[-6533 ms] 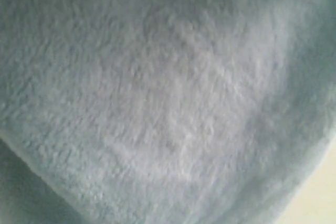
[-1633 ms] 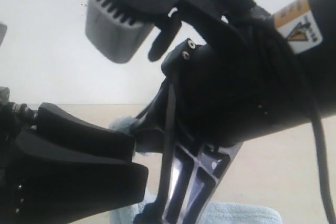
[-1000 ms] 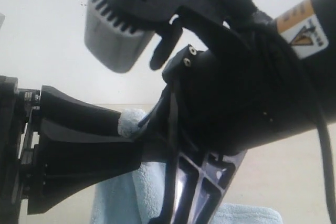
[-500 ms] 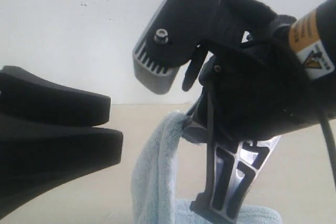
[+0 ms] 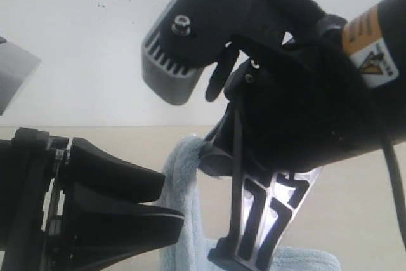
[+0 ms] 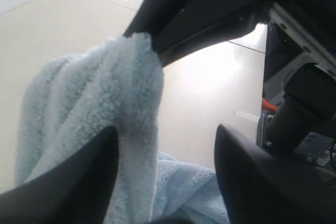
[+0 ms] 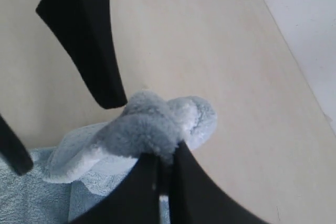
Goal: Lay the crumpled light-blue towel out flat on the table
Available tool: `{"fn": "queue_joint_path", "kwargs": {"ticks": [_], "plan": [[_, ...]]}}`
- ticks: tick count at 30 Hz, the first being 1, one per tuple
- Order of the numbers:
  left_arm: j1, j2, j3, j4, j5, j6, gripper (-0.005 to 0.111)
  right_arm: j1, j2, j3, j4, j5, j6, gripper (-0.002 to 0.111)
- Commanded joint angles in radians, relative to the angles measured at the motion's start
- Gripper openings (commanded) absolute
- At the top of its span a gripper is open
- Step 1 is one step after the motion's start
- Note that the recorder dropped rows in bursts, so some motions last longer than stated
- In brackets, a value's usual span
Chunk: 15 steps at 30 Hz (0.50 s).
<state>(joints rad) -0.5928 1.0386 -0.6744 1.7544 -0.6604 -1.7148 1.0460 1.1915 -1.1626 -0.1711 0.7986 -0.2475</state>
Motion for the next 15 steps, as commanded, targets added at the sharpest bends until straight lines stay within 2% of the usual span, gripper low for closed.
{"fn": "queue_joint_path", "kwargs": {"ticks": [1, 15], "plan": [[0.002, 0.001, 0.004, -0.010, 0.053, 0.020, 0.052, 0.000, -0.007, 0.003, 0.043, -0.021, -0.016, 0.000], [0.002, 0.001, 0.004, -0.010, 0.057, 0.022, 0.052, 0.000, -0.003, 0.003, 0.209, -0.018, -0.139, 0.000]]}}
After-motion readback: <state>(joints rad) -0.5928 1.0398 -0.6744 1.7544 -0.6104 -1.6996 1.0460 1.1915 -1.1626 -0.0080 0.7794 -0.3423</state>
